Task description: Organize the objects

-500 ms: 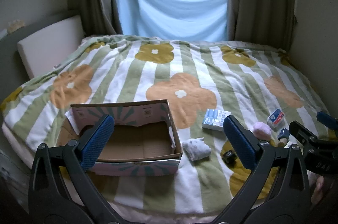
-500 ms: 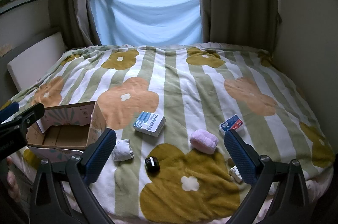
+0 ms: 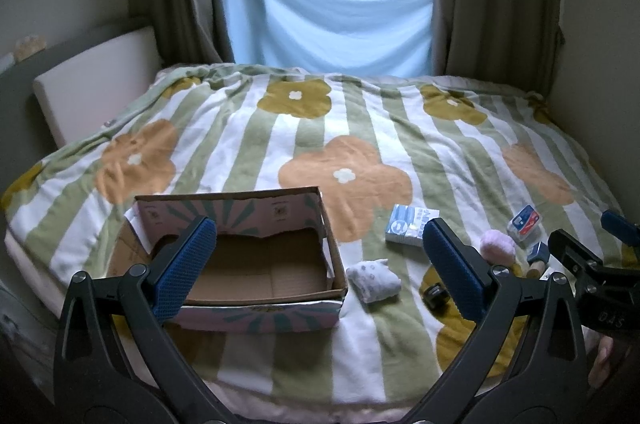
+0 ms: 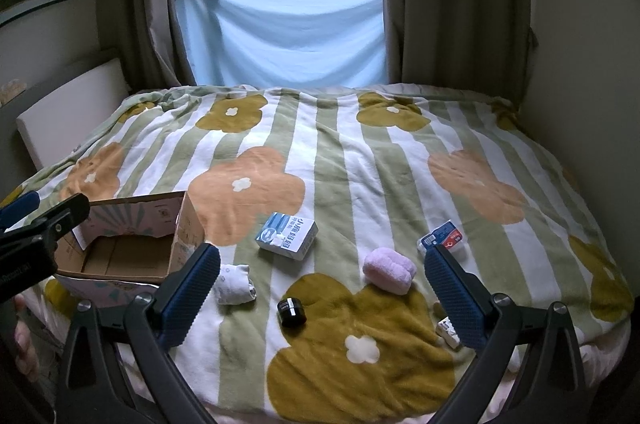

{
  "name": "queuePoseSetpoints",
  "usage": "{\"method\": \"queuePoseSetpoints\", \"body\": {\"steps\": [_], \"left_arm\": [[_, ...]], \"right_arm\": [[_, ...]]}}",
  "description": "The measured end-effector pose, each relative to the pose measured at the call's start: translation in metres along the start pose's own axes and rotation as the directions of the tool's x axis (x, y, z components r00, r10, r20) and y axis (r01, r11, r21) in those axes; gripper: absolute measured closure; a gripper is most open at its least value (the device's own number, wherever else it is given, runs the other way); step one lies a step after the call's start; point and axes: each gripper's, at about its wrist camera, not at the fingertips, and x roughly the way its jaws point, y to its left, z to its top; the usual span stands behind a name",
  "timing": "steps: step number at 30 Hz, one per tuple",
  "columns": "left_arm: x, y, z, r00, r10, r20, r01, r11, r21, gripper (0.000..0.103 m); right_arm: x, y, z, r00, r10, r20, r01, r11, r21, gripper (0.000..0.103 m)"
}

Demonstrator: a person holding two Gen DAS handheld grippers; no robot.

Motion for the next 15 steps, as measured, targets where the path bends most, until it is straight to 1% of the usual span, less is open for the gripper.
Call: {"method": "queuePoseSetpoints", "body": {"steps": [15], "left_arm": [[0.0001,0.0017,-0.0012,1.0,-0.004,-0.005,0.004,1.0,-0.006,0.0]], "right_arm": [[0.0002,0.0008,-0.001,1.0,0.002,0.002,-0.002,1.0,-0.004,0.001]]}}
